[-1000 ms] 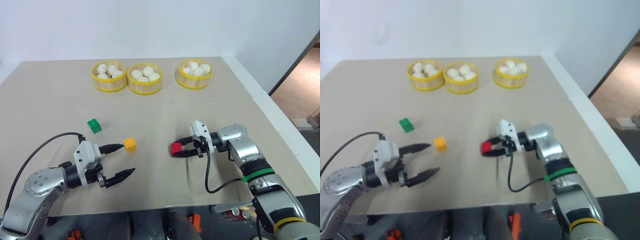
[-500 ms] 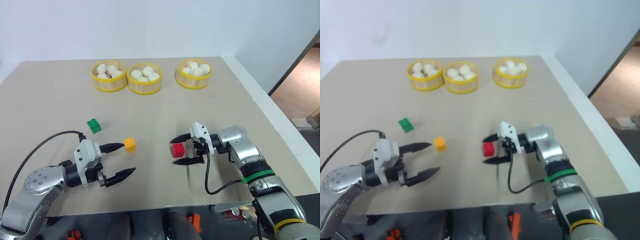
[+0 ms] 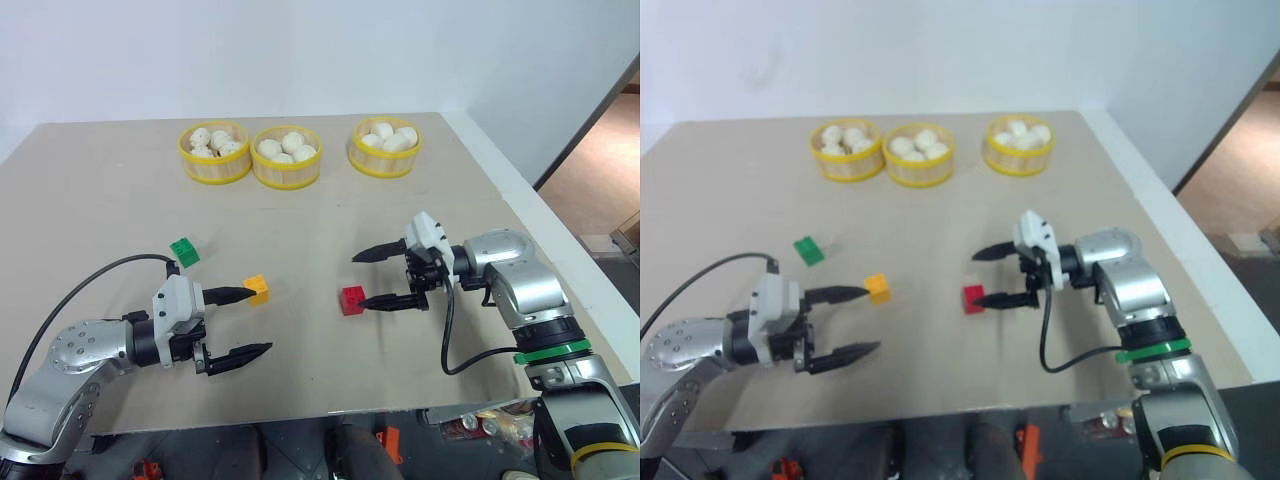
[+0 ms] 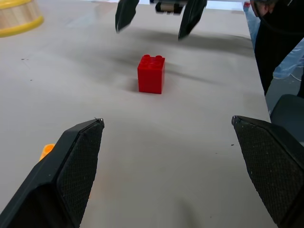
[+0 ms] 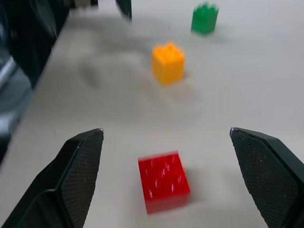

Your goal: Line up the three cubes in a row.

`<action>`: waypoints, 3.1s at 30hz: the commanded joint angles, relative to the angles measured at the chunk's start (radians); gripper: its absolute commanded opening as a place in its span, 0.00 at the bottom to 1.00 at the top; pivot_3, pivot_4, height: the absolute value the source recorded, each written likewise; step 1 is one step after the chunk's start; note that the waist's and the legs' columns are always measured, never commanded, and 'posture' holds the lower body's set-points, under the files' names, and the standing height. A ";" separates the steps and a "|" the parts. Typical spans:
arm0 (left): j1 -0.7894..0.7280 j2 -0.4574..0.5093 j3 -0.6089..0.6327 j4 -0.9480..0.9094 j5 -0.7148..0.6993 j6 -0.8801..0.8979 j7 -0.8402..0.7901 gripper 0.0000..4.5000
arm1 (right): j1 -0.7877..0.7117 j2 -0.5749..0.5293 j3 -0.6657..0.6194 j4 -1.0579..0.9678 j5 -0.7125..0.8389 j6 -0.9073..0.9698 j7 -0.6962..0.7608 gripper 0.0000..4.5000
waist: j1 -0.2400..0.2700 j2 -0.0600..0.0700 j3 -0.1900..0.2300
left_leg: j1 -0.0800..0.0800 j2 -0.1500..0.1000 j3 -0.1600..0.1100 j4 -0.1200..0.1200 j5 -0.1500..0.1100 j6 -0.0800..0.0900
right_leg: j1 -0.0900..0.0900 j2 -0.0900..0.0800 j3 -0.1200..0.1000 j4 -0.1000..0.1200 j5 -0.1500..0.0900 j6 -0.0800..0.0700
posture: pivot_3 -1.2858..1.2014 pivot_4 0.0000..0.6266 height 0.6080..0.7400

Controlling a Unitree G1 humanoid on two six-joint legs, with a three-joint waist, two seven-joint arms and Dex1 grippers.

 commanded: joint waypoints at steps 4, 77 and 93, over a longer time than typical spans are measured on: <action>0.041 -0.102 0.152 -0.023 0.032 0.001 0.253 1.00 | 0.024 0.059 -0.088 -0.309 0.198 0.194 -0.164 0.99 | 0.001 0.000 0.000 | 0.000 0.001 -0.001 0.000 0.000 0.000 | 0.000 0.002 0.000 0.001 -0.001 -0.001 | 0.52 0.24 1.00; -0.479 -0.010 -0.016 0.521 0.197 0.073 -0.064 0.30 | 0.127 -0.001 -0.071 -0.463 0.190 0.181 -0.385 1.00 | 0.003 -0.002 0.000 | -0.005 0.002 -0.001 0.006 0.000 0.000 | -0.003 0.002 -0.002 0.001 0.005 0.003 | 0.52 0.24 1.00; -0.455 -0.084 -0.171 0.113 0.068 0.347 0.050 0.30 | 0.127 -0.007 -0.071 -0.464 0.185 0.186 -0.392 1.00 | 0.002 -0.002 0.000 | -0.005 0.002 -0.001 0.006 0.000 0.000 | -0.003 0.004 0.000 0.001 0.006 0.004 | 0.52 0.24 1.00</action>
